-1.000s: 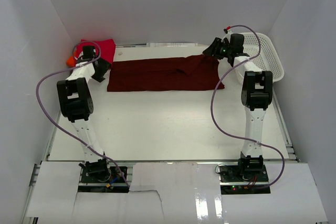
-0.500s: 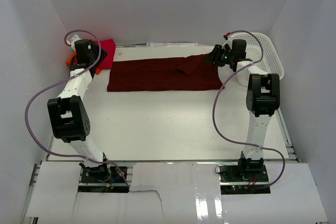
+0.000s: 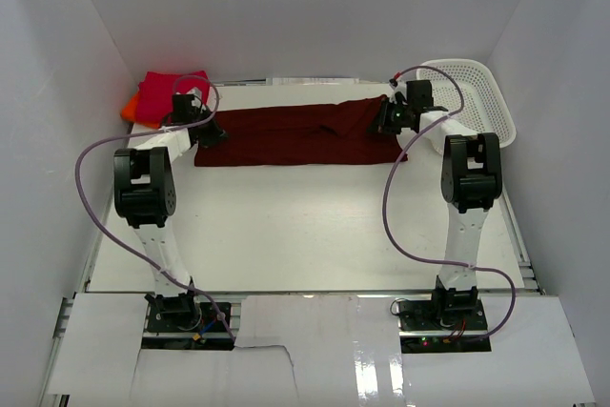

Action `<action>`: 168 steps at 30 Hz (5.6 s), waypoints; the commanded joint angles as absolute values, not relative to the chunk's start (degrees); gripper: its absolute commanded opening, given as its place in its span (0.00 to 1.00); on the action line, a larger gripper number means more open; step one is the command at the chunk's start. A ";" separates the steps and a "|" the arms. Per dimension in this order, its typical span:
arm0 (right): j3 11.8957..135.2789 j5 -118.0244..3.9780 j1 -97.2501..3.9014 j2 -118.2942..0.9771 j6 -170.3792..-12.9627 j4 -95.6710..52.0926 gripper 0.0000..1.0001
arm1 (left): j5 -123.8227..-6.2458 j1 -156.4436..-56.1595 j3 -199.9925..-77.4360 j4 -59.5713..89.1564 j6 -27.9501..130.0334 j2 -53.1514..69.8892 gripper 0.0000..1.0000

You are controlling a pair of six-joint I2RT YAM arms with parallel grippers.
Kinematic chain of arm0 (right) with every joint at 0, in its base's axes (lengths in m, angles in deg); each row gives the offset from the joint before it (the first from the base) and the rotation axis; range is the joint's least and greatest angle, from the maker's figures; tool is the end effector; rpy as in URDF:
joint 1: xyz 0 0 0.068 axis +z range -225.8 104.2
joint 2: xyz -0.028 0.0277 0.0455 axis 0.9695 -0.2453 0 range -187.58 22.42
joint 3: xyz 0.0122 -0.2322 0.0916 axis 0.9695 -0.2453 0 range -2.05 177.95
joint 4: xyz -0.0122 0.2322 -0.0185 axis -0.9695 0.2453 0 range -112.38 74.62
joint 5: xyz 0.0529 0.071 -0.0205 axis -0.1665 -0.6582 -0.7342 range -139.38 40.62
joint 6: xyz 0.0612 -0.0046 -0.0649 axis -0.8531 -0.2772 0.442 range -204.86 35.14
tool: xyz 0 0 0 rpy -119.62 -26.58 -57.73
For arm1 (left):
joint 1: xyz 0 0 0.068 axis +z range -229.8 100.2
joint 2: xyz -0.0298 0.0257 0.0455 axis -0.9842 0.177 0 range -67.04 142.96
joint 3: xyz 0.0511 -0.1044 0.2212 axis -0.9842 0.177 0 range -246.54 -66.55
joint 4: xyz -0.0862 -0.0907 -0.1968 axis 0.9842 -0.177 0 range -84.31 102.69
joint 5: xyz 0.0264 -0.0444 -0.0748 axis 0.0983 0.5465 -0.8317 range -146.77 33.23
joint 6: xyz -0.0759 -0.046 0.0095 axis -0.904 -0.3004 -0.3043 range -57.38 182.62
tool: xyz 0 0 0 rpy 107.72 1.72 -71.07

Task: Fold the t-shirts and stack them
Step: Grab the bottom of the folded rectangular tshirt with both arms, then rotate the tshirt 90 degrees

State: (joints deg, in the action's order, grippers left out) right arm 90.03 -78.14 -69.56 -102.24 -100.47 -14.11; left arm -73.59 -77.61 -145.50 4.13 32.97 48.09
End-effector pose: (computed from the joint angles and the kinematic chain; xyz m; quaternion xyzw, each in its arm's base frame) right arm 0.4715 0.0901 0.1520 -0.0310 0.8865 0.2981 0.3526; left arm 0.4379 -0.0062 0.1471 -0.1964 0.8935 -0.2214 0.3378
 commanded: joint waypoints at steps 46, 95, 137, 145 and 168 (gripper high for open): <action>55.71 -62.31 -67.28 -80.51 -98.39 -6.83 0.08 | -53.78 -91.49 -120.88 -9.28 28.79 27.63 0.00; 57.19 -49.65 -48.47 -71.09 -89.08 -5.77 0.52 | -65.39 -124.80 -133.43 3.72 27.11 38.25 0.00; 74.58 -45.16 -48.29 -84.97 -88.90 -6.57 0.21 | -66.35 -126.12 -121.21 8.56 22.54 37.47 0.00; 83.99 -41.83 -48.29 -93.50 -88.28 -8.32 0.35 | -66.27 -126.65 -120.60 8.56 22.28 37.46 0.00; 66.08 -41.74 -49.61 -70.22 -96.10 -7.54 0.59 | -62.24 -127.18 -130.34 0.39 25.78 31.05 0.00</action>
